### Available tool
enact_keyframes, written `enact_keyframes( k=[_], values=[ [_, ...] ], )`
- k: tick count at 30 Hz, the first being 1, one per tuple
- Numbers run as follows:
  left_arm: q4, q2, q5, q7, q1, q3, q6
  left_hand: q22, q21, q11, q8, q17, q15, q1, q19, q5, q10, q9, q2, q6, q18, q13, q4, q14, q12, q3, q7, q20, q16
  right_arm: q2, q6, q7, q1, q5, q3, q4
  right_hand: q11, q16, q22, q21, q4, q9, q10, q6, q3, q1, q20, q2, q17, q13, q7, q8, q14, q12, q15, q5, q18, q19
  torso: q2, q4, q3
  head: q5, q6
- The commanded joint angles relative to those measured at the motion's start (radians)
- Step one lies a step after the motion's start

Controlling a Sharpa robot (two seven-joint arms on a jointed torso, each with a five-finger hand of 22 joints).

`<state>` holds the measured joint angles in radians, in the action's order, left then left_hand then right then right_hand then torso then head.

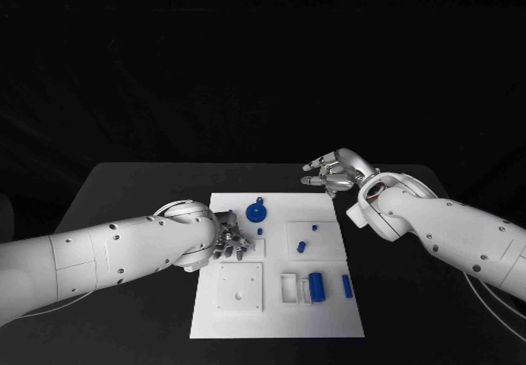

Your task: Assemble the parts on the task board

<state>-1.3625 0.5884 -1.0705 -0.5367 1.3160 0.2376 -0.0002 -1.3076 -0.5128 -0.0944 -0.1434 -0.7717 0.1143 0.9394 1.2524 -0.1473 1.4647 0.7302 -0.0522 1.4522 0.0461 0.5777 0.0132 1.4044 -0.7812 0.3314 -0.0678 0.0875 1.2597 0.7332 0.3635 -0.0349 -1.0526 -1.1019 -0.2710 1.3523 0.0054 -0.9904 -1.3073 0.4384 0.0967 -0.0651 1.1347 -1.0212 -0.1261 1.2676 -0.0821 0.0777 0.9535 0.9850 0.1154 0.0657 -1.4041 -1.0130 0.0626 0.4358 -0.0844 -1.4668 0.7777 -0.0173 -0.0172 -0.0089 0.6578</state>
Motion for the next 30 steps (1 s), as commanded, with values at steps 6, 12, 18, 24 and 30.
enact_keyframes(
  k=[6,12,18,24,30],
  values=[
    [0.006,-0.001,0.007,-0.005,-0.003,0.002,-0.004,-0.020,0.003,-0.006,-0.008,0.010,0.006,-0.014,0.004,0.017,0.046,0.006,0.061,0.001,0.013,-0.010,-0.054,0.002,-0.002,-0.006,-0.003,0.001,-0.011,-0.001,-0.012,0.007,0.003,-0.002,-0.001,0.000,0.003,0.006,-0.052,-0.007,0.004,0.002,-0.007,-0.005,-0.006,-0.015,0.001,0.003,-0.002,-0.002,0.000,-0.004,0.008,0.004,0.001,0.007,-0.019,-0.028,0.000,-0.0005,-0.0003,-0.001,-0.001],
    [0.007,0.000,0.007,-0.006,-0.003,0.002,-0.006,-0.020,0.006,-0.006,-0.009,0.012,0.006,-0.004,0.004,0.019,0.046,0.006,0.087,0.000,0.011,-0.014,-0.073,0.001,-0.002,0.006,-0.003,0.003,-0.013,-0.001,-0.012,0.007,0.004,-0.002,-0.001,-0.001,0.003,0.006,-0.052,-0.007,0.004,0.002,-0.007,-0.005,-0.006,-0.015,0.001,0.003,-0.002,-0.002,0.000,-0.004,0.008,0.004,0.001,0.007,-0.019,-0.028,-0.001,-0.0005,-0.0004,-0.001,0.000],
    [0.008,0.004,0.007,-0.006,-0.003,0.002,-0.012,-0.020,0.007,-0.006,-0.009,0.013,0.007,-0.001,0.006,0.035,0.046,0.006,0.110,0.001,0.012,-0.016,-0.104,0.001,-0.002,0.016,-0.004,0.002,-0.015,0.000,-0.011,0.008,0.005,-0.002,-0.001,-0.001,0.003,0.006,-0.052,-0.007,0.004,0.002,-0.007,-0.005,-0.006,-0.015,0.001,0.003,-0.002,-0.002,0.000,-0.004,0.008,0.004,0.001,0.007,-0.019,-0.028,-0.001,0.0003,-0.0006,0.000,0.000],
    [-0.008,0.023,0.025,0.003,-0.002,0.000,-0.023,-0.020,0.009,-0.007,-0.004,0.018,0.009,0.013,0.004,0.079,0.046,-0.002,0.245,0.011,0.006,-0.021,-0.300,-0.002,0.002,-0.189,-0.002,0.010,-0.020,0.001,-0.008,0.007,0.007,-0.002,-0.001,-0.004,0.003,0.009,-0.050,-0.015,0.001,0.002,-0.009,-0.003,-0.002,-0.021,0.001,0.004,-0.005,-0.005,0.000,-0.004,0.008,0.008,0.000,0.013,-0.020,-0.028,-0.001,0.0002,-0.0008,-0.006,-0.003],
    [-0.031,0.048,0.057,0.007,0.000,-0.011,-0.037,-0.020,0.009,-0.009,-0.007,0.028,0.015,-0.048,0.004,0.096,0.046,-0.005,0.288,-0.004,0.000,-0.028,-0.312,-0.006,0.008,-0.418,0.001,0.022,-0.028,0.002,-0.006,0.005,0.008,0.000,-0.001,-0.010,0.003,0.012,-0.049,-0.020,0.001,0.002,-0.010,-0.001,-0.002,-0.024,0.001,0.005,-0.008,-0.007,0.001,-0.004,0.009,0.009,0.001,0.027,-0.020,-0.028,-0.002,-0.0011,-0.0007,-0.008,-0.005]
  ],
)
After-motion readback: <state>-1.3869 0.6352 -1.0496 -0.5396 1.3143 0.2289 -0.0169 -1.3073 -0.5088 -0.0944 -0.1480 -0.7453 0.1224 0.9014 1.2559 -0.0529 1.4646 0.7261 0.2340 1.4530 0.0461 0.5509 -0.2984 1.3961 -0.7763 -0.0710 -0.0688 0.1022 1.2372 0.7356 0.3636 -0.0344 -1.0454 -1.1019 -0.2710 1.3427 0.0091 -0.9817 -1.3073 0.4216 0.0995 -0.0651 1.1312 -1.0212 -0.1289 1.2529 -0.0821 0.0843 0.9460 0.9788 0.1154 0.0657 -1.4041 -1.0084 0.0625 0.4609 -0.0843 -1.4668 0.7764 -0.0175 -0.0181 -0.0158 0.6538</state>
